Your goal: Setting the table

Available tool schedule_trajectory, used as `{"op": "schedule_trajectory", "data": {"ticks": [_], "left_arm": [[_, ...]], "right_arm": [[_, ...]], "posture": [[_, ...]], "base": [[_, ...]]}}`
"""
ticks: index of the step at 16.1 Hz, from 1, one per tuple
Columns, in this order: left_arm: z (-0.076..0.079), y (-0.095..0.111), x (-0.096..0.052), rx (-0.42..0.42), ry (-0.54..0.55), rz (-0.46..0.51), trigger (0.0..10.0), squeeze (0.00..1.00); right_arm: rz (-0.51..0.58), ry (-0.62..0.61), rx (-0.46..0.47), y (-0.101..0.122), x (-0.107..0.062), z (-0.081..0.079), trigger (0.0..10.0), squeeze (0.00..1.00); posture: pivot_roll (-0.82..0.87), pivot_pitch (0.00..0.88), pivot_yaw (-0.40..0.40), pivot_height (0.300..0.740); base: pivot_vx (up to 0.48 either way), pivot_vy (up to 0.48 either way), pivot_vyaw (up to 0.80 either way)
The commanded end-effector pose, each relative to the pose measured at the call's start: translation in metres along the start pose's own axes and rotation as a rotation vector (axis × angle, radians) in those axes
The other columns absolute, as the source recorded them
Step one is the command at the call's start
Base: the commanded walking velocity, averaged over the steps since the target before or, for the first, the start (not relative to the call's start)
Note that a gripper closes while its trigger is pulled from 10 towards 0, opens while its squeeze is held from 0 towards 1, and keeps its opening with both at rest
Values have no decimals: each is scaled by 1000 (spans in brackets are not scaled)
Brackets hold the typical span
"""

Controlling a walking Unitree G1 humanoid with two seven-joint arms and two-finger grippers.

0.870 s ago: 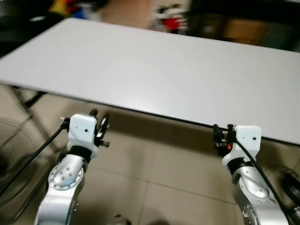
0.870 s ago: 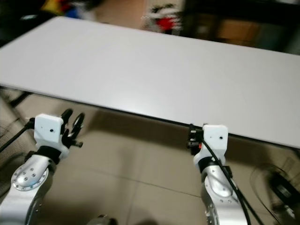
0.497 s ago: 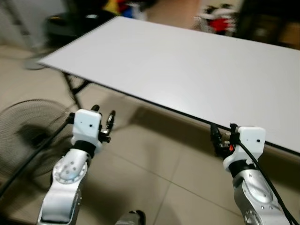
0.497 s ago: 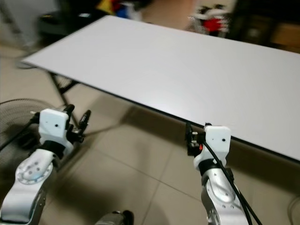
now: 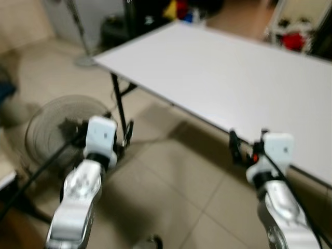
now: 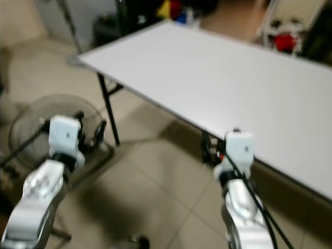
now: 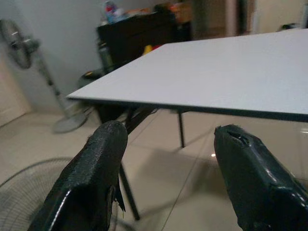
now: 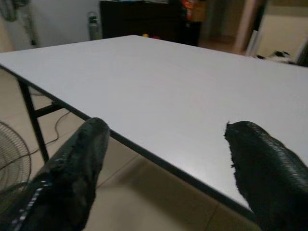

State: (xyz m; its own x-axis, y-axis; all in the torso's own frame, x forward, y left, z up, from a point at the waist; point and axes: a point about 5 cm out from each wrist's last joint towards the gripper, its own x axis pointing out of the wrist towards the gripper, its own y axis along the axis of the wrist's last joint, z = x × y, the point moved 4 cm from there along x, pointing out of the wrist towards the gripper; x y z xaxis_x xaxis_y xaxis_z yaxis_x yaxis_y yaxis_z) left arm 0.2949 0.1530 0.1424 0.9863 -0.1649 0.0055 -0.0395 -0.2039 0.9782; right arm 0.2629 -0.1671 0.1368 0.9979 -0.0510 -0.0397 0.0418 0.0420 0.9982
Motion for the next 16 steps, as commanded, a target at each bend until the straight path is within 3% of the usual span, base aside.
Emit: {"op": "schedule_trajectory", "data": {"ticks": [1,4,16], "left_arm": [[-1,0,0,4,4,-5,10000,0],[-3,2,2,3,9,-3,10000,0],[-8,5,2,4,35,4,10000,0]], "right_arm": [[-21,-26,-10,-4,1,6,10000,1000],[-19,-17,51,-3,3,3,10000,1000],[-44,17,56,-8,9,-6,10000,1000]], "posture": [[9,26,41,740],[10,22,44,740],[29,20,30,740]], "base": [[0,266,0],[0,269,0],[0,267,0]]}}
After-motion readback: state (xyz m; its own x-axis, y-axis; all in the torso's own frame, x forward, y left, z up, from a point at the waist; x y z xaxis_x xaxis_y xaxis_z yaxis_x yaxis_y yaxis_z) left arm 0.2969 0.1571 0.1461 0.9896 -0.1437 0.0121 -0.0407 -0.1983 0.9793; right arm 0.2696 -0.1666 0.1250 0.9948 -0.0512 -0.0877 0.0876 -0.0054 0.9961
